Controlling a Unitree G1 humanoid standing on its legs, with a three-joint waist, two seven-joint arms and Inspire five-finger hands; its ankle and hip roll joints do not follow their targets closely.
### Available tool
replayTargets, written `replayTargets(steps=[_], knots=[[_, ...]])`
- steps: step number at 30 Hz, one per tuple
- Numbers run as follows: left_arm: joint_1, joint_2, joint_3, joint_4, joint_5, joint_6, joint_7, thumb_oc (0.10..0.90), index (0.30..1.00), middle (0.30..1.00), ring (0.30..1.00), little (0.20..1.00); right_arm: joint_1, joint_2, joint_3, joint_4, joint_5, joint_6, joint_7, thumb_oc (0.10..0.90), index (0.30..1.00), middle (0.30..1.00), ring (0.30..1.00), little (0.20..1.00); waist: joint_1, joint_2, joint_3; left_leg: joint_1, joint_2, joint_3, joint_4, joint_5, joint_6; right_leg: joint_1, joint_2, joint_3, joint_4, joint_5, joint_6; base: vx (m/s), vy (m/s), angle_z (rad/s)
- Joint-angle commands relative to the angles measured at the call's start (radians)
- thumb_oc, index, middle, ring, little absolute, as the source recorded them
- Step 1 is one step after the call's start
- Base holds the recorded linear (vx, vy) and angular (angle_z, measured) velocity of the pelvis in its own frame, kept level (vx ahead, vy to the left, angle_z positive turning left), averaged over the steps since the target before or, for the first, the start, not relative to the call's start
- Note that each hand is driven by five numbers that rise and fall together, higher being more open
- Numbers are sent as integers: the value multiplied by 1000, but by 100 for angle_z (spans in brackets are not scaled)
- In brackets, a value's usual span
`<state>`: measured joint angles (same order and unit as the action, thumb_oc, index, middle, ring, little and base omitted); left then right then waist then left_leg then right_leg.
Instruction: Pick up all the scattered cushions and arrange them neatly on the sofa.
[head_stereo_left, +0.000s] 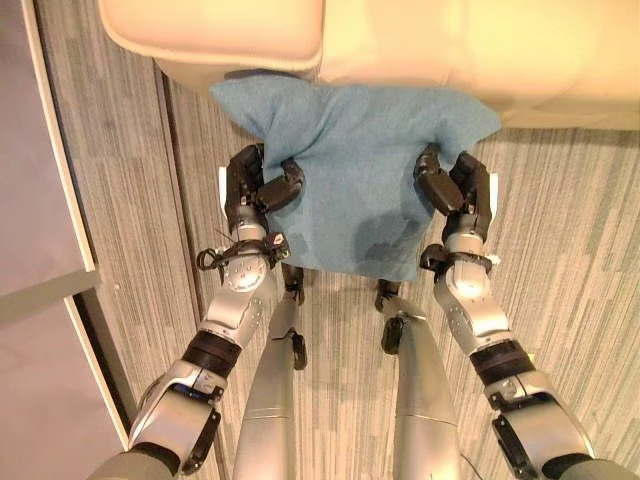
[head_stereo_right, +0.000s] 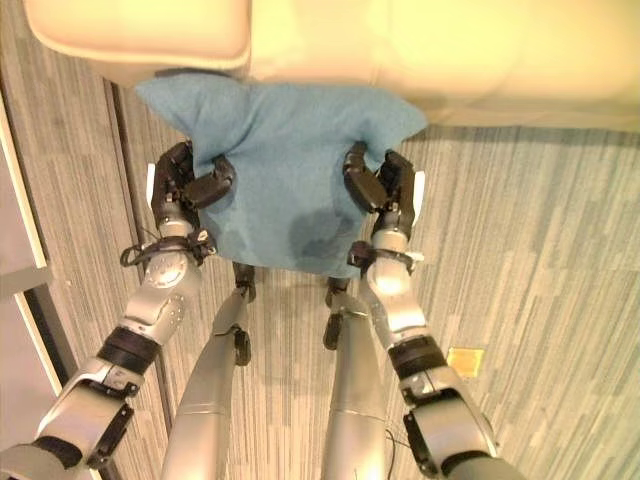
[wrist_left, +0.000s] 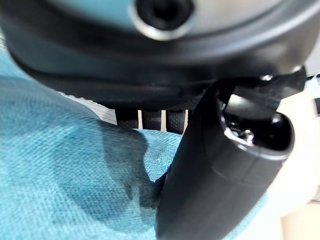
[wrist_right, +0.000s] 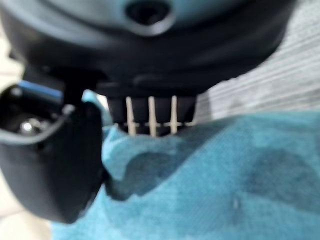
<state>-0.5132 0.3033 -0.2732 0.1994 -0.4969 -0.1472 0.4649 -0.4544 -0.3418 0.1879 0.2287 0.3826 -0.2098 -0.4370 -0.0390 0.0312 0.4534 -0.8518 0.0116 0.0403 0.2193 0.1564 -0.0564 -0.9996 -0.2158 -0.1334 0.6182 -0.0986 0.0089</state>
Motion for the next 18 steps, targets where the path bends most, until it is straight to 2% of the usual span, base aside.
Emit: replayTargets(steps=[1, 4, 5, 7, 11, 13, 15, 17, 18], knots=[[-130, -86, -100, -60, 89, -137, -116, 400, 300, 300, 300, 300, -76, 61, 33, -90, -61, -151, 96, 400, 300, 300, 300, 300, 0, 14, -138, 53, -31, -70, 13, -139, -1, 151, 28, -28, -223, 64, 111, 24, -121, -7], [60, -45, -109, -159, 96, -143, -178, 400, 300, 300, 300, 300, 127, 37, -5, -223, -98, -141, 141, 400, 300, 300, 300, 300, -6, -4, -166, 307, -9, -73, -71, -137, -16, 439, 42, -71, -372, 79, 112, 101, -107, -15], [91, -35, -109, -171, 89, -145, -189, 400, 300, 300, 300, 300, 161, 27, -12, -237, -102, -136, 149, 400, 300, 300, 300, 300, -8, -7, -173, 355, -5, -70, -90, -137, -17, 493, 48, -79, -402, 81, 114, 181, -127, -7], [206, 7, -99, -206, 101, -136, -219, 400, 300, 300, 300, 300, 275, -5, -52, -294, -116, -129, 177, 400, 300, 300, 300, 300, -13, -24, -220, 517, 19, -53, -144, -138, -25, 689, 76, -97, -505, 84, 118, 187, -140, -6], [327, 32, -71, -240, 90, -121, -260, 400, 300, 300, 300, 300, 407, -18, -111, -355, -127, -115, 211, 400, 300, 300, 300, 300, -29, -38, -281, 642, 51, -29, -168, -140, -41, 841, 115, -108, -580, 68, 111, 117, -149, 3], [394, 29, -56, -234, 85, -104, -281, 400, 300, 300, 300, 300, 466, -7, -130, -370, -112, -106, 231, 400, 300, 300, 300, 300, -34, -51, -313, 698, 75, -11, -122, -166, -43, 933, 142, -98, -611, 44, 93, 89, -158, 3], [422, 27, -47, -227, 86, -96, -290, 400, 300, 300, 300, 300, 487, -9, -130, -373, -113, -100, 238, 400, 300, 300, 300, 300, -36, -67, -322, 706, 87, -1, -36, -187, -39, 985, 156, -83, -642, 44, 84, 52, -63, -37], [419, 22, -46, -222, 96, -97, -288, 400, 300, 300, 300, 300, 487, -12, -133, -367, -117, -93, 236, 400, 300, 300, 300, 300, -24, -75, -314, 673, 45, -52, 31, -200, -31, 992, 154, -53, -651, 57, 85, 6, 41, -72], [423, 18, -48, -215, 104, -94, -287, 400, 300, 300, 300, 300, 494, -14, -138, -356, -125, -87, 240, 400, 300, 300, 300, 300, -24, -77, -327, 666, 9, -70, -10, -217, -20, 998, 153, -42, -652, 63, 90, 98, 84, -81]])
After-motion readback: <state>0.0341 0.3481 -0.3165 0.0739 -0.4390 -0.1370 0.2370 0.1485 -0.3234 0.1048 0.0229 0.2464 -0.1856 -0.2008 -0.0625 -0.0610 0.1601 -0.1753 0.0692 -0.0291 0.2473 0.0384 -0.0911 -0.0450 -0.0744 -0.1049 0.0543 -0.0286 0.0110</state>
